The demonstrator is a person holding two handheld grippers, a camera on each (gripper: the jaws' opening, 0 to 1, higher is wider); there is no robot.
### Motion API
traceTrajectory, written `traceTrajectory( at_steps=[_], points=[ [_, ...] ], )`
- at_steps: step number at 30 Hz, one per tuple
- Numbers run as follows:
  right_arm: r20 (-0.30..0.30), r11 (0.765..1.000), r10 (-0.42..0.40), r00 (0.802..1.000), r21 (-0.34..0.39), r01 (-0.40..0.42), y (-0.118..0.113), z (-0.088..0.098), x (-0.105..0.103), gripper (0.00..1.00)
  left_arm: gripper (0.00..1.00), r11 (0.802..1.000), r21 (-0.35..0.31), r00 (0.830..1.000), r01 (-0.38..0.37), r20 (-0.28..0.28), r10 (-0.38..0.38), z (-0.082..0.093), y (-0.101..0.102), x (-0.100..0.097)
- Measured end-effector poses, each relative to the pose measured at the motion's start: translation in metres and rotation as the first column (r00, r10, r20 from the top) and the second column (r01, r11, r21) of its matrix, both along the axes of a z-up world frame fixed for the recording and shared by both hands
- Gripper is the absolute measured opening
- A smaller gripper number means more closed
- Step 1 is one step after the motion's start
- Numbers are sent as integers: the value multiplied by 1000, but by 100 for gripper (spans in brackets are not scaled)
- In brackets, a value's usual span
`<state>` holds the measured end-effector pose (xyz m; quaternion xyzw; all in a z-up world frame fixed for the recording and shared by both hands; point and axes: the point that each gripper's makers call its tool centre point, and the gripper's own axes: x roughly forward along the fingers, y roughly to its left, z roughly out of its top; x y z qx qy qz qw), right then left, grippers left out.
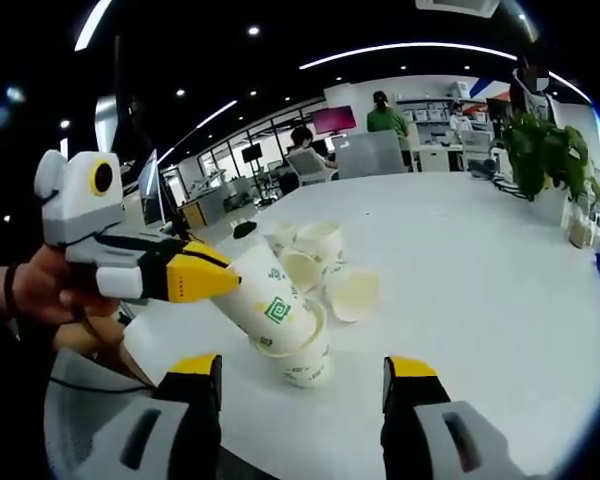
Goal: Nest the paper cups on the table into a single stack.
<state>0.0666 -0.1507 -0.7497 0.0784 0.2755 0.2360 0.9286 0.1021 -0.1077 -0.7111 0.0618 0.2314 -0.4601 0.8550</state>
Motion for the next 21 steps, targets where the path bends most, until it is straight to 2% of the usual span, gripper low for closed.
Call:
traceTrajectory(
  at_steps=[8,9,15,21],
  points=[
    [-4,1000,1,1000,-2,-1,-2,-4,2,64,2,1000,6,1000,7,-20,-7,-2,-2,-5],
    [-5,1000,2,1000,-2,-2,-2,-4,2,64,1,1000,6,1000,7,-23,-7,-7,-1,-2],
    [-9,1000,1,1000,-3,-1,-3,-6,3,64,1,1000,4,1000,11,-25,-11,-10,-1,0],
    [-12,1000,4,1000,-5,-4,-2,-7,2,64,2,1000,0,1000,6,-25,-6,-4,-1,-2]
  ],
)
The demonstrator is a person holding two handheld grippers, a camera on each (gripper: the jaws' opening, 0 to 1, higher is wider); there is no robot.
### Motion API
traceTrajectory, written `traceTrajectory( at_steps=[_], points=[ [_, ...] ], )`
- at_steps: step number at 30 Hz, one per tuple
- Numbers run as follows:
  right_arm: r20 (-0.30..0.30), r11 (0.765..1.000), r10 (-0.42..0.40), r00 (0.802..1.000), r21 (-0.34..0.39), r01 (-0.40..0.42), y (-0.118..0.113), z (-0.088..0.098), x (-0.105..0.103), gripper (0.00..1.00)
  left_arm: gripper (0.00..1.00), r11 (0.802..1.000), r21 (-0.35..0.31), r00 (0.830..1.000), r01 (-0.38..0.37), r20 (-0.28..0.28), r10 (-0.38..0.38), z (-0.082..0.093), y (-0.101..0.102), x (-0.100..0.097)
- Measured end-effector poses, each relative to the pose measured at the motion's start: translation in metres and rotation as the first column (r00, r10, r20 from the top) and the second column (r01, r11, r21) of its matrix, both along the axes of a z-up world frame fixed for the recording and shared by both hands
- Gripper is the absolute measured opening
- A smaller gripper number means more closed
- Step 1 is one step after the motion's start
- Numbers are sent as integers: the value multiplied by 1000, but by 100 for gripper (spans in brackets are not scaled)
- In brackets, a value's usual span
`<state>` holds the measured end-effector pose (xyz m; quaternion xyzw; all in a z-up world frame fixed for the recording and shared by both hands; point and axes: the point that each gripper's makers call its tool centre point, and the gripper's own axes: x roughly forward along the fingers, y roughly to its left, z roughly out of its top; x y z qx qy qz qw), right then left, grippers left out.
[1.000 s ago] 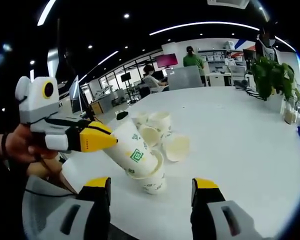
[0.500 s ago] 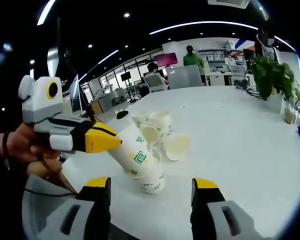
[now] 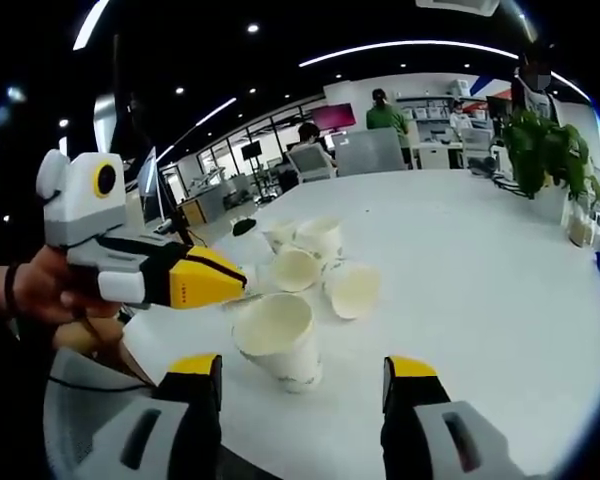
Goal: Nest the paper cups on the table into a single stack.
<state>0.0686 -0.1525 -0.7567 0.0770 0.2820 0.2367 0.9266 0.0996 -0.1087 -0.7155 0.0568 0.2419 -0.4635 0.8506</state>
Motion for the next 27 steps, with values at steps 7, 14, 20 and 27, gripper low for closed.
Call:
traceTrajectory(
  at_steps=[7,14,20,27],
  points=[
    [-5,1000,2,1000,-1,-2,0,-1,0,64,3,999,-15,999,-44,-6,44,1,14,2],
    [-10,1000,7,1000,-3,-7,2,-1,-2,64,6,991,-12,991,-136,-18,136,-8,52,1],
    [-11,1000,10,1000,-2,-10,2,-1,-3,63,10,968,-9,967,-250,-57,249,-20,87,-2],
    [-12,1000,14,1000,5,-14,5,1,-3,63,17,953,30,951,-303,-63,304,-36,118,-7]
  ],
)
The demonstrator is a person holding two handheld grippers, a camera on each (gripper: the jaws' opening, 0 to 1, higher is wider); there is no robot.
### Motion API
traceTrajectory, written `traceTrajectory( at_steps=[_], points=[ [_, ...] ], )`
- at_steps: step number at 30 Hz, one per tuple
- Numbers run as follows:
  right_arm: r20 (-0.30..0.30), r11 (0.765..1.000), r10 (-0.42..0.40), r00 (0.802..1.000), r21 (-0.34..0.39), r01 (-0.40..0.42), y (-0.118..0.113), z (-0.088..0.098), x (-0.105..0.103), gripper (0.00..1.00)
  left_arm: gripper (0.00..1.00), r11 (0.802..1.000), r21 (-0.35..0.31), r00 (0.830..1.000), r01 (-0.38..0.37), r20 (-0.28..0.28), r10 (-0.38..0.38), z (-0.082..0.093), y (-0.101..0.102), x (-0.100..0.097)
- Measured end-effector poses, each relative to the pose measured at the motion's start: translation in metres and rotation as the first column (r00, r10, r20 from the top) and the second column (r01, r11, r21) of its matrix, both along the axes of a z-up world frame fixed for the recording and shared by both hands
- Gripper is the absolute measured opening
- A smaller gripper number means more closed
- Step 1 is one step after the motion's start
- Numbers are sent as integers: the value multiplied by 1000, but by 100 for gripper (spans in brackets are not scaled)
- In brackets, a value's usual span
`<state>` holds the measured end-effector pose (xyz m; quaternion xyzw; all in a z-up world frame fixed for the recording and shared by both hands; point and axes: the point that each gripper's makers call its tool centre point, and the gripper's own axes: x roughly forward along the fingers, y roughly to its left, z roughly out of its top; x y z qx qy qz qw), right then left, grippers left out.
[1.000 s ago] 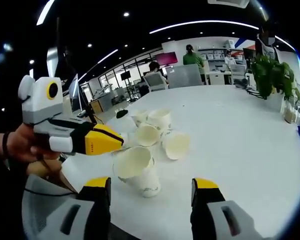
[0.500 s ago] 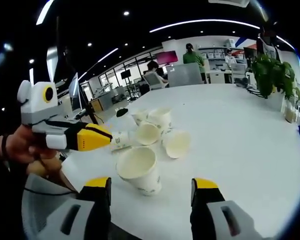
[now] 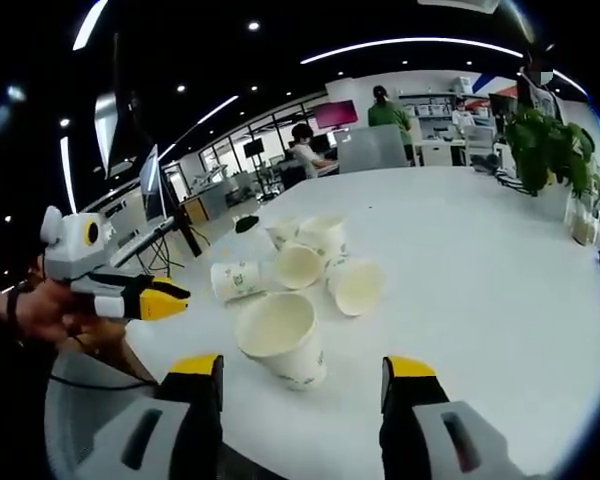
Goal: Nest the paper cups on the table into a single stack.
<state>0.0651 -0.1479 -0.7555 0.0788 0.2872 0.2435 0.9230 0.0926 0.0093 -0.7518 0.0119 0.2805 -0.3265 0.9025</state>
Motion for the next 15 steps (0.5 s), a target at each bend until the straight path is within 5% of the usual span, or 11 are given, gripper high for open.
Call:
traceTrajectory(
  at_steps=[5,15],
  points=[
    [0,1000,6,1000,1,-6,1,0,-1,63,24,1000,16,999,9,-40,-9,-17,9,-11],
    [0,1000,18,1000,-1,-18,3,-1,-2,64,31,1000,-1,999,-23,-33,23,-17,15,-12]
  ],
)
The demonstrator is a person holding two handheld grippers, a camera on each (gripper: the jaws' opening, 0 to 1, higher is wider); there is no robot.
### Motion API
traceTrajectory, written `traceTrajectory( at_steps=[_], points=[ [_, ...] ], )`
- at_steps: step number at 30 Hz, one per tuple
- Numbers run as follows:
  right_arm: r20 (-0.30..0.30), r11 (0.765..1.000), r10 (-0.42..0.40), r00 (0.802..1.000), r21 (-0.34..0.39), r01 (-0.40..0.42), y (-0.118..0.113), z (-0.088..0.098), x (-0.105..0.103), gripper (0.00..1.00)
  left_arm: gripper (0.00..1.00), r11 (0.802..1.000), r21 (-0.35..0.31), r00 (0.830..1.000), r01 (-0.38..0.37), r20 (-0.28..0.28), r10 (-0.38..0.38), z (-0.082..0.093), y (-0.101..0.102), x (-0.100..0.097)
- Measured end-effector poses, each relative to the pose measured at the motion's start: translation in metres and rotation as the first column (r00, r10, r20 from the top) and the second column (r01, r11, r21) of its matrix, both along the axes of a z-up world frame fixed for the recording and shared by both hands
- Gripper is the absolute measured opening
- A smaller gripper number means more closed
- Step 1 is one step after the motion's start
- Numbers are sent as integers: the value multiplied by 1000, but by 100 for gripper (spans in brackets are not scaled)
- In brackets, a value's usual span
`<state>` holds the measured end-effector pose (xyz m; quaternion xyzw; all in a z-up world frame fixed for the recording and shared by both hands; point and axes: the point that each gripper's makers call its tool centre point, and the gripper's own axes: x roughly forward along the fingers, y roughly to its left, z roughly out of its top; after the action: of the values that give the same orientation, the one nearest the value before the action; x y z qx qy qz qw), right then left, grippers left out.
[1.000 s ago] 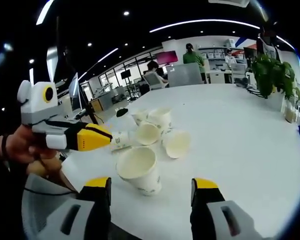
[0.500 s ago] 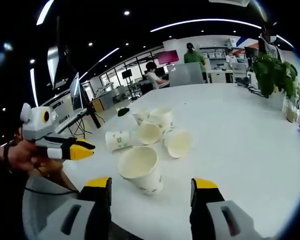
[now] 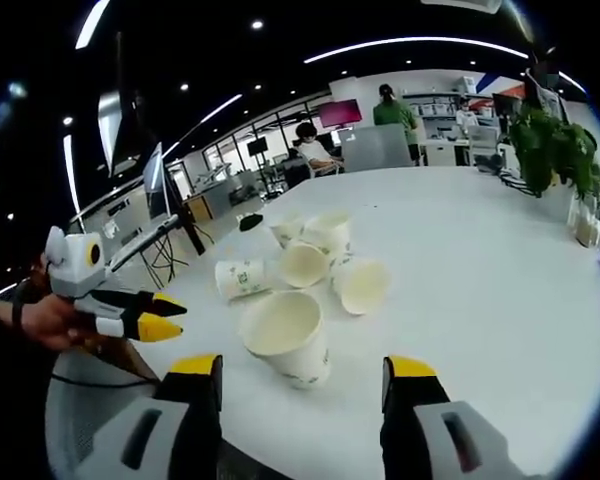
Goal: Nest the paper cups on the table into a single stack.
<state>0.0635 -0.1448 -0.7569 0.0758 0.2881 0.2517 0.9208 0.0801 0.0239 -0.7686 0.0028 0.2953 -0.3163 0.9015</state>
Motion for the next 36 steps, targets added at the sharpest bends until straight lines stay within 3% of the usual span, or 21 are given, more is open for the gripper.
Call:
traceTrajectory(
  at_steps=[8,14,18,20,26,28,30,36],
  points=[
    [-1,1000,6,1000,-1,-6,0,-1,-1,67,39,1000,-10,1000,-15,-4,15,-2,3,1],
    [-23,999,-32,999,11,32,-8,-4,3,66,44,1000,21,999,-22,50,21,7,3,2],
    [-26,999,-37,999,18,37,-6,-3,3,65,49,999,36,998,-24,58,22,2,8,4],
    [-28,999,-36,999,19,36,-5,-1,3,65,49,999,38,998,-21,56,19,9,4,0],
    [-17,1000,-29,999,7,30,-4,9,13,65,51,998,56,998,-8,69,4,4,6,1],
    [16,999,31,999,-45,-30,2,17,18,65,53,998,67,997,-13,83,7,15,3,-3],
    [38,992,92,995,-88,-88,11,25,24,65,52,999,47,997,-17,76,14,9,6,1],
    [87,980,140,986,-152,-126,28,48,48,64,51,998,54,997,-27,79,23,14,7,0]
  ],
)
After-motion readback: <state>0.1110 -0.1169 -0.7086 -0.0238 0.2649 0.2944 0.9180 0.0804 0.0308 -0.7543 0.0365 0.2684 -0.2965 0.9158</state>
